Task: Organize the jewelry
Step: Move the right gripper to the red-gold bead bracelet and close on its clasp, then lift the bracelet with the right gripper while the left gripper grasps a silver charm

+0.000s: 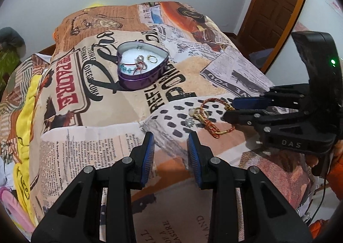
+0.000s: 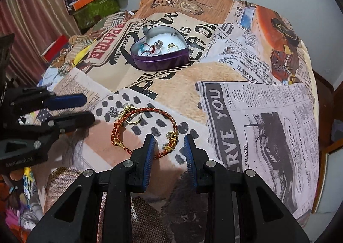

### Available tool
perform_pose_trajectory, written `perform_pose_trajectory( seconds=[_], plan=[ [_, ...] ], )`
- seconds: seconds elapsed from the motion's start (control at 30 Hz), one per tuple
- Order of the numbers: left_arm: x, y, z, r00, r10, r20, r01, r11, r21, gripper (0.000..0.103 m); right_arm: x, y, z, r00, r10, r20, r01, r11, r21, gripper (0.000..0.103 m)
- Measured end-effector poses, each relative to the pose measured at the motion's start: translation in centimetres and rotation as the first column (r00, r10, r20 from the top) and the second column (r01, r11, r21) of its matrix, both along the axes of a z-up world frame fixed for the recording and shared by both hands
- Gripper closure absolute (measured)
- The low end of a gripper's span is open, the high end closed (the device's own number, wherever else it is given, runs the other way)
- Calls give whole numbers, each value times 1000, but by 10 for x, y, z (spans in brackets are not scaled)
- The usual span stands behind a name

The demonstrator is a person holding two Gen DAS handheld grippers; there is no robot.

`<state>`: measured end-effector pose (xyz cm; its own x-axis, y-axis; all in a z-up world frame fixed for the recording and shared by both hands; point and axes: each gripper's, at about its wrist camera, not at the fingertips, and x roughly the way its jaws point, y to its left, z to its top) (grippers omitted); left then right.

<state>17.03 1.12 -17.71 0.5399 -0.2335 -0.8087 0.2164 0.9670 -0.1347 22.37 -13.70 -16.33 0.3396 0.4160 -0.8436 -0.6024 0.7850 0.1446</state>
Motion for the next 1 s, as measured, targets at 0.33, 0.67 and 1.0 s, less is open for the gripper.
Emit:
perform_pose_trajectory(
  seconds=[0.33,0.67,1.0],
  plan=[
    [6,-13,-1,999,-28,20,27,1000,15,72,2,-4,1,999,-18,32,18,1000,6,96],
    [20,-20,-6,999,-42,21,42,999,0,88,9,-14,11,997,-42,58,40,999,35,97],
    [17,-19,-4,998,-32,48,32,999,-16,95,15,-27,20,994,-80,81,76,996,57,97]
  ],
)
